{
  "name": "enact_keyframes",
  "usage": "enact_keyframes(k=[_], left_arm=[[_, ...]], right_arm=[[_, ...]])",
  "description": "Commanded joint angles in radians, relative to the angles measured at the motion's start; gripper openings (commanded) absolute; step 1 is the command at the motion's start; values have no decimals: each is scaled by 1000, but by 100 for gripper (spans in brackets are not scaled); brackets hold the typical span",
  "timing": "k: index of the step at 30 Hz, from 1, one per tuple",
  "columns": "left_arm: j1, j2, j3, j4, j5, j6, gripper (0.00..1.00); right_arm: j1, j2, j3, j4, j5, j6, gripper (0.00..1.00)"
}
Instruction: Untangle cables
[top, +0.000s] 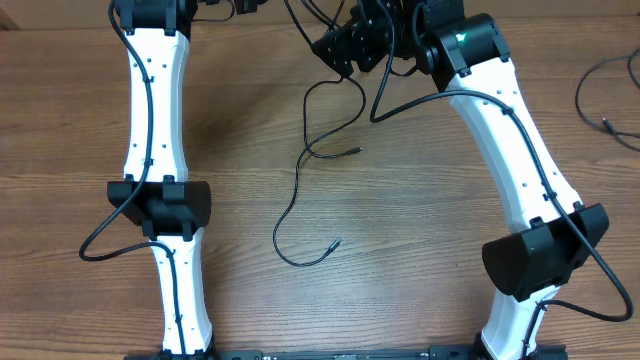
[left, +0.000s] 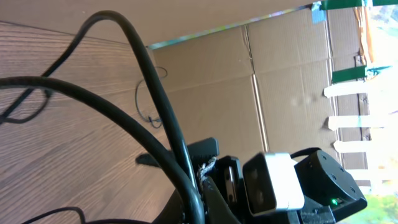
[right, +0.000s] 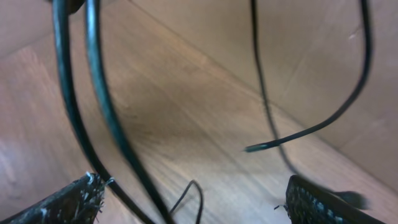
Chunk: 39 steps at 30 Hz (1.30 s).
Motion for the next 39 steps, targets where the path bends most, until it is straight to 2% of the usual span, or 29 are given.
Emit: enact_keyframes(k=[1,7,9,11,12,13,19,20,21,25,26,27,28,29,33,39], left_arm=[[0,-21,21,8,51,-13,4],[0,-21,21,8,63,-13,4],[0,-21,21,8,63,-13,4],[0,-21,21,8,63,-13,4],[0,-21,21,8,63,-13,4],[0,-21,21,8,63,-13,4],[0,-21,21,8,63,-18,5],[0,-21,21,8,63,-29,13],[0,-21,21,8,64,-44,33],[0,-21,21,11,64,-55,63],[0,-21,21,11,64,-55,58],[0,-21,21,11,64,-55,30],[0,-21,21,11,64,-55,8],[0,-21,21,11,64,-55,4],[0,-21,21,11,68,-54,4],[0,-21,21,12,73,-50,4]], right_arm=[[-6,5,4,27,50,-8,91],[-6,35,4,80,72,-8,89],[-6,51,4,83,72,-8,82],[-6,66,4,82,72,-8,66],[-5,73,4,80,72,-7,29],[-5,83,4,79,72,-6,4],[-6,91,3,92,72,0,4],[-6,91,3,95,72,0,4],[-6,91,3,98,72,0,4],[-6,91,3,97,72,0,4],[-6,91,3,98,72,0,4],[-6,91,3,98,73,0,4],[-6,91,3,99,75,0,4],[-6,91,3,101,82,0,4],[-36,91,3,145,220,39,4],[-152,90,5,187,248,147,4]])
